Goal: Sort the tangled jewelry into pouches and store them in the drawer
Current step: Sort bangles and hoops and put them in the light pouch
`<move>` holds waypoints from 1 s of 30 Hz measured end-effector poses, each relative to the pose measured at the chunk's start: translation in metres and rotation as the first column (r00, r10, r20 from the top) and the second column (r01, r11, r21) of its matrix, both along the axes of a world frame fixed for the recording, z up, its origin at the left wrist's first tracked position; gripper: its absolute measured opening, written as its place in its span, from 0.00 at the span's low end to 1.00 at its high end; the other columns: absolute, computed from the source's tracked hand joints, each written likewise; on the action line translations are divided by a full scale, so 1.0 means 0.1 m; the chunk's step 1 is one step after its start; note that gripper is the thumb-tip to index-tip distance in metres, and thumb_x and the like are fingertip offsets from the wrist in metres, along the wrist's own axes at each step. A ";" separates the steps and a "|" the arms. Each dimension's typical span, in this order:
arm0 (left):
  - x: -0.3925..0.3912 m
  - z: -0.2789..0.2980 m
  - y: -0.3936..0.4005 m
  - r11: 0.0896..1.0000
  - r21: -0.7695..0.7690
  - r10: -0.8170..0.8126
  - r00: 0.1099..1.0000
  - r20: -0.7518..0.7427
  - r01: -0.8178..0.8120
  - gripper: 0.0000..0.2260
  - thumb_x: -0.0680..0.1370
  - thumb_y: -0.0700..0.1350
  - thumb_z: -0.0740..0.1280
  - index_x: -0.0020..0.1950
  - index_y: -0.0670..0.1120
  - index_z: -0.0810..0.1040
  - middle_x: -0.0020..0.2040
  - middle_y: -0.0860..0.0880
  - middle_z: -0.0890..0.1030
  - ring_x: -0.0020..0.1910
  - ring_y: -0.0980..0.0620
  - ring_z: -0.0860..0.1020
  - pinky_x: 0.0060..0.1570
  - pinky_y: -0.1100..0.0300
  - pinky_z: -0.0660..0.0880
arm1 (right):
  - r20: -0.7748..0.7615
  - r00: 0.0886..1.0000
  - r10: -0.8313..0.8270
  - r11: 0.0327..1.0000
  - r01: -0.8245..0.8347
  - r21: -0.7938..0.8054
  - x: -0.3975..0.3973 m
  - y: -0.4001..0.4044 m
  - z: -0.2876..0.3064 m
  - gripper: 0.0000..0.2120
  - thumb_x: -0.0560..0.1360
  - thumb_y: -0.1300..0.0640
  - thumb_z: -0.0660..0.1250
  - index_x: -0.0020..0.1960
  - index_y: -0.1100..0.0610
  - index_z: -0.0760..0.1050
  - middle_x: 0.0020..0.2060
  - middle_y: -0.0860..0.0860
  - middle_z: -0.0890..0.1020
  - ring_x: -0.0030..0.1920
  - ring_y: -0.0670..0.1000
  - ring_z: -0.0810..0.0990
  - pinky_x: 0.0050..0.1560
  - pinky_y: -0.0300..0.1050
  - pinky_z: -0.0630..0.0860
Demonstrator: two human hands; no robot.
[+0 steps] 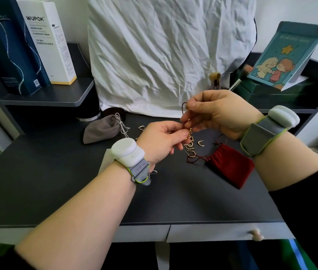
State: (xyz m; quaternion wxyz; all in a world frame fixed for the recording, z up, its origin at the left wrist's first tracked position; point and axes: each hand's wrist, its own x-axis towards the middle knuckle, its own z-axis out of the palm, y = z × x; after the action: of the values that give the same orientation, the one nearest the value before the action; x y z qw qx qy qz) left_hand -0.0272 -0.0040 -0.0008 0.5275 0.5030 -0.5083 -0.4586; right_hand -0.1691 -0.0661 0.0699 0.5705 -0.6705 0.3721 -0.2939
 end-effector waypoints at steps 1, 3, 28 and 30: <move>0.01 0.00 0.00 1.000 0.002 0.018 1.000 -0.007 -0.018 0.04 0.77 0.38 0.67 0.45 0.45 0.81 0.32 0.51 0.82 0.27 0.58 0.74 0.25 0.67 0.67 | 0.006 1.000 -0.002 1.000 0.002 -0.002 -0.01 0.00 -0.03 0.02 0.75 0.64 0.66 0.43 0.61 0.75 0.36 0.60 0.82 0.33 0.54 0.81 0.33 0.44 0.79; 0.01 0.00 0.01 0.998 0.009 0.061 0.998 -0.023 -0.061 0.05 0.76 0.38 0.67 0.43 0.45 0.81 0.31 0.51 0.81 0.26 0.57 0.73 0.24 0.67 0.66 | 0.006 1.000 -0.007 1.000 0.007 -0.011 -0.04 0.00 -0.09 0.02 0.73 0.67 0.66 0.43 0.61 0.76 0.34 0.58 0.82 0.32 0.53 0.80 0.32 0.41 0.79; 0.36 -0.01 0.19 0.913 -0.067 0.330 0.631 0.702 -0.403 0.13 0.66 0.54 0.75 0.43 0.51 0.74 0.39 0.54 0.77 0.41 0.52 0.76 0.43 0.56 0.72 | -0.018 0.997 -0.074 0.995 0.072 -0.075 0.10 0.08 -0.16 0.05 0.70 0.74 0.66 0.41 0.66 0.77 0.29 0.57 0.80 0.27 0.50 0.81 0.32 0.43 0.81; 0.36 -0.02 0.20 0.916 -0.011 0.242 0.530 0.813 -0.402 0.18 0.66 0.59 0.73 0.46 0.51 0.72 0.43 0.53 0.77 0.45 0.51 0.75 0.42 0.57 0.69 | -0.002 0.998 -0.069 0.993 0.069 -0.097 0.10 0.07 -0.09 0.05 0.70 0.75 0.67 0.41 0.67 0.78 0.29 0.57 0.80 0.28 0.50 0.82 0.33 0.43 0.81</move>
State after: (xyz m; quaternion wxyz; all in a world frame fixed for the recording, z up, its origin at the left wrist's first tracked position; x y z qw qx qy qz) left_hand 0.0086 0.0162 -0.0029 0.2712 0.7843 -0.5446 -0.1213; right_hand -0.1590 -0.0592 0.0609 0.5258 -0.6849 0.3821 -0.3292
